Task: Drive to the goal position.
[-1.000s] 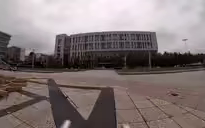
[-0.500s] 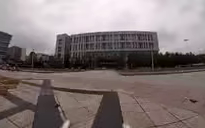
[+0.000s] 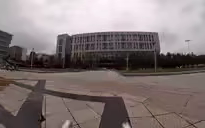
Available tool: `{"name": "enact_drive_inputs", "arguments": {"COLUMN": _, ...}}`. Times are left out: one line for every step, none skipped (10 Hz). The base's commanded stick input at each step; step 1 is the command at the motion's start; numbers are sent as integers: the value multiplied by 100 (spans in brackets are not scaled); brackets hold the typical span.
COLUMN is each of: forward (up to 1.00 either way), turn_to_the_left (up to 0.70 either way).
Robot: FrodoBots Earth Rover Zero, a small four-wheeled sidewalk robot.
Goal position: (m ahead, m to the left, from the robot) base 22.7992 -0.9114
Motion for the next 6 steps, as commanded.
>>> {"name": "enact_drive_inputs", "arguments": {"forward": 100, "turn_to_the_left": 0}}
{"name": "enact_drive_inputs", "arguments": {"forward": 100, "turn_to_the_left": 0}}
{"name": "enact_drive_inputs", "arguments": {"forward": 100, "turn_to_the_left": 0}}
{"name": "enact_drive_inputs", "arguments": {"forward": 100, "turn_to_the_left": -3}}
{"name": "enact_drive_inputs", "arguments": {"forward": 100, "turn_to_the_left": -18}}
{"name": "enact_drive_inputs", "arguments": {"forward": 100, "turn_to_the_left": -5}}
